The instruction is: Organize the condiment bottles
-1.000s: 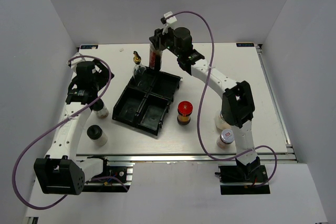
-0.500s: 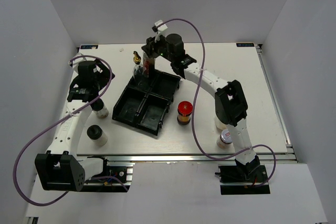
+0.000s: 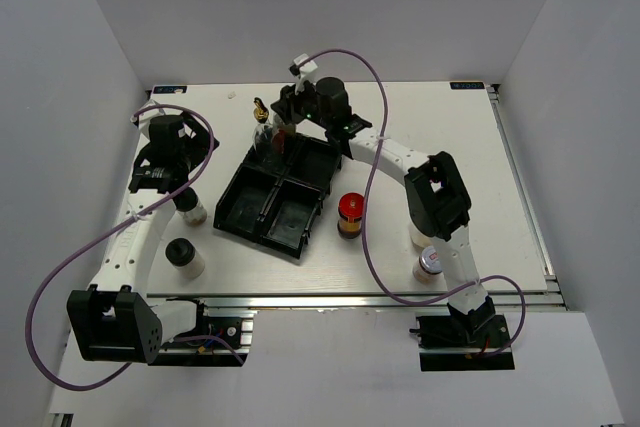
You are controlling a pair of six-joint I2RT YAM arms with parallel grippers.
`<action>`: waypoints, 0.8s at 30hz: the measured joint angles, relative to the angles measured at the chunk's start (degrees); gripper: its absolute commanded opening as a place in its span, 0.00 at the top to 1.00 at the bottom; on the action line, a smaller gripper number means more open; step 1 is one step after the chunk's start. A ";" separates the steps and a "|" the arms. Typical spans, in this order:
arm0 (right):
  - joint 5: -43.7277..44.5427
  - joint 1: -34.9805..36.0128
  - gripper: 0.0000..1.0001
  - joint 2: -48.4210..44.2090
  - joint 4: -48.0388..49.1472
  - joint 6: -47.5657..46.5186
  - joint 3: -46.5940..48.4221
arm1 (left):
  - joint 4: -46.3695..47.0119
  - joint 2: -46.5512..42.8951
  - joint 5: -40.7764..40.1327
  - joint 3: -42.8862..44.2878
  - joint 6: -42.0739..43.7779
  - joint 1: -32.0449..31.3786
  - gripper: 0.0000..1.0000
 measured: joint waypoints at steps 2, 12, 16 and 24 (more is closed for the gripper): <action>-0.20 0.02 0.68 -0.02 0.74 0.02 -0.52 | -0.02 0.02 0.00 0.00 0.00 0.00 0.02; -2.08 0.42 0.32 -1.40 3.26 1.27 -2.43 | 0.00 0.02 0.02 0.00 0.00 0.00 0.02; -2.67 0.76 0.31 -3.43 3.67 1.77 -2.69 | -0.02 0.02 0.02 0.00 0.00 0.00 0.02; -1.95 0.76 0.25 -7.08 3.67 2.40 -3.13 | -0.94 0.02 0.00 0.07 -0.57 0.00 0.02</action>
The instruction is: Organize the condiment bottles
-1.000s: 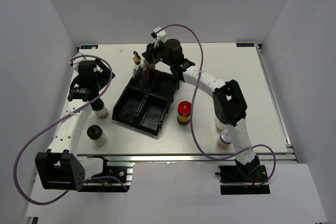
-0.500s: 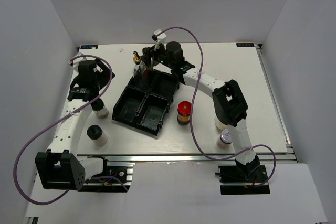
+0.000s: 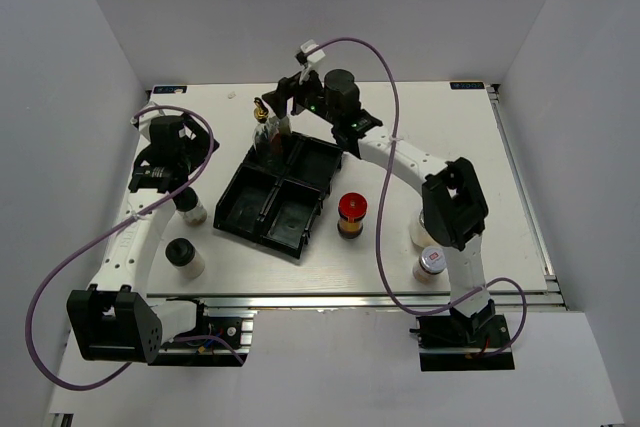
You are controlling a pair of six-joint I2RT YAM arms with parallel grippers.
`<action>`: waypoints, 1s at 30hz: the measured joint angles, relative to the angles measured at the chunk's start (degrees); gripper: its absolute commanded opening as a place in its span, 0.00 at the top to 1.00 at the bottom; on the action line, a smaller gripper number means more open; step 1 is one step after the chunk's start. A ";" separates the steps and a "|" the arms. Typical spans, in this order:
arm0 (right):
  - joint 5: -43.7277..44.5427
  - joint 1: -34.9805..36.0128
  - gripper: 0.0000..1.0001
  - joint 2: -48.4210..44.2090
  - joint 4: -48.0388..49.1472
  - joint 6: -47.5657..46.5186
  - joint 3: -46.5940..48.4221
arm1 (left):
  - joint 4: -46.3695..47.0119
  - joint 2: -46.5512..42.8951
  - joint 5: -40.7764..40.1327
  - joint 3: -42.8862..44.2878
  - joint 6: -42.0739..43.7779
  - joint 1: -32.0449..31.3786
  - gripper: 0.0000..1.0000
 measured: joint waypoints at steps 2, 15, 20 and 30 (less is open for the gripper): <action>0.90 0.00 0.17 -1.73 -0.13 0.61 -1.36 | -1.22 0.15 -0.15 0.31 -0.59 0.00 0.02; 5.40 -9.09 0.11 -24.48 0.33 11.74 -25.14 | -17.97 0.57 -7.91 8.20 -6.93 0.00 0.02; 10.27 -10.69 0.11 -34.03 -2.40 12.37 -35.39 | -24.50 -0.07 -12.55 7.56 -8.68 0.00 0.02; 15.93 -9.70 0.11 -47.17 -10.14 12.41 -48.28 | -28.02 4.76 -13.53 6.27 -9.84 0.04 0.02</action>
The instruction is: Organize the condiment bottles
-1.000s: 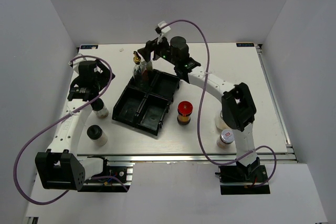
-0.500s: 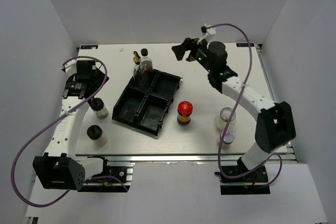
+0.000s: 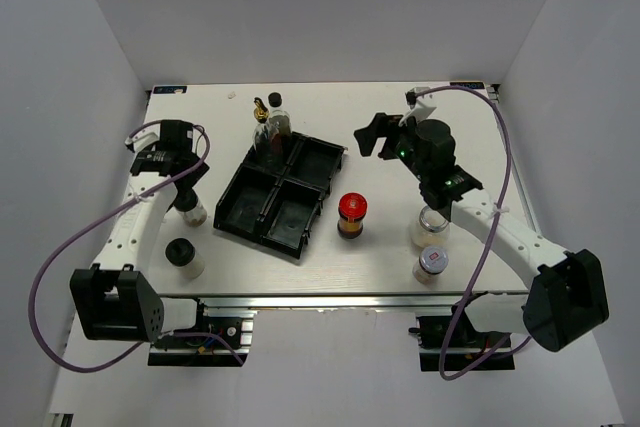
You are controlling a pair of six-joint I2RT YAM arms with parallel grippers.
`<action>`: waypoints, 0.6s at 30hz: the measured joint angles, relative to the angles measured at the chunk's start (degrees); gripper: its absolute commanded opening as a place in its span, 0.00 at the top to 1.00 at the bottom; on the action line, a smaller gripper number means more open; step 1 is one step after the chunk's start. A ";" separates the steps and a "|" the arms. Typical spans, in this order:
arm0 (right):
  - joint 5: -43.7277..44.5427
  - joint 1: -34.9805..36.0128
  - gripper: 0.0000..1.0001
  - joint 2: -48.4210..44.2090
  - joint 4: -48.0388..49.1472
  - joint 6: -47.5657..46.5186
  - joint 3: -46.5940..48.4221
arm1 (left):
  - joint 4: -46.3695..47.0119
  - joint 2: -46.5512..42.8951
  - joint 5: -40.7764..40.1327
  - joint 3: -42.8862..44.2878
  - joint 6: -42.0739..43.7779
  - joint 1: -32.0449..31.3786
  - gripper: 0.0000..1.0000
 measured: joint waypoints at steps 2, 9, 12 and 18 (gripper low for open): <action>0.81 0.00 0.11 -0.90 -1.29 -0.28 -0.85 | 0.02 1.97 -0.09 -0.09 -0.09 0.00 0.02; 4.35 -0.07 0.11 -1.75 -4.55 -2.47 -1.07 | 0.20 5.55 -1.05 -2.47 -1.07 0.00 0.02; 4.96 -0.11 0.11 -1.77 -4.85 -2.99 -1.51 | 0.24 5.99 -1.22 -3.54 -1.27 0.11 0.02; 5.99 -0.44 0.11 -1.81 -6.99 -3.93 -3.08 | 1.36 9.20 -1.42 -3.58 -1.38 1.01 0.02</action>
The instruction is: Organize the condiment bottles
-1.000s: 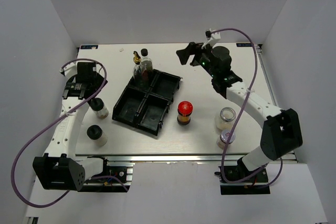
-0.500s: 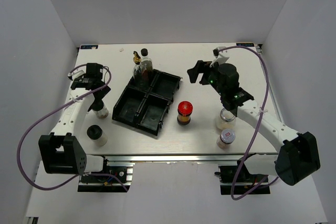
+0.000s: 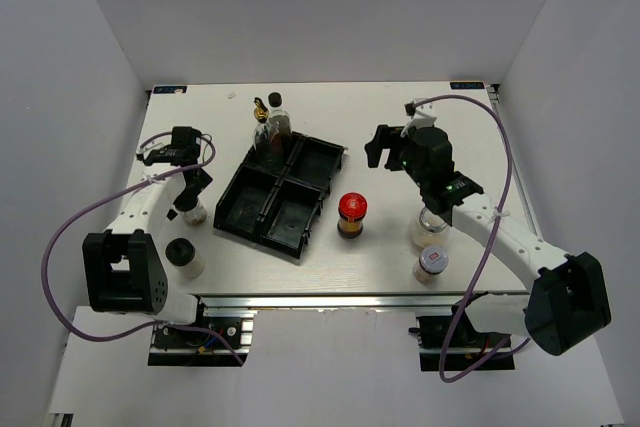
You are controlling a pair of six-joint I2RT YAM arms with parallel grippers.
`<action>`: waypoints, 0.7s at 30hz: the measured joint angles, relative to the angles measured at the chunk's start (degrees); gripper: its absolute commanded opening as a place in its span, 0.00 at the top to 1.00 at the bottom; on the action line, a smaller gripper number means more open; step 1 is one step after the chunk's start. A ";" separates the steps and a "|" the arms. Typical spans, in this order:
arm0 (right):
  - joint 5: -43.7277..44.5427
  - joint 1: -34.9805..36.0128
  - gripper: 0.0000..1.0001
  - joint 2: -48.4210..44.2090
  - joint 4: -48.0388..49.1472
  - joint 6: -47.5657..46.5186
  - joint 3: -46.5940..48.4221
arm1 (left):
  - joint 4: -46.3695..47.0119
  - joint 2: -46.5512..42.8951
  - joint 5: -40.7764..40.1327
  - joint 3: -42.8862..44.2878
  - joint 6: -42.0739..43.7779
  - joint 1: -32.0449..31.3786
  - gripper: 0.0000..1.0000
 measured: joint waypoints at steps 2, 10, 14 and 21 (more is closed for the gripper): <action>0.39 -0.20 0.11 -0.15 -0.42 -0.09 -0.68 | 0.59 1.01 -0.02 -0.02 -0.22 0.35 0.02; 1.01 -0.87 0.11 -1.70 -1.18 -0.28 -0.79 | 2.05 4.07 0.00 -0.09 -1.11 0.87 0.15; 1.14 -1.03 0.11 -2.05 -1.16 -0.28 -1.33 | 2.97 4.24 0.11 -0.09 -1.18 0.87 0.26; 2.47 -1.62 0.11 -3.56 -2.80 -0.46 -1.88 | 3.30 5.38 0.39 1.31 -0.66 0.90 0.59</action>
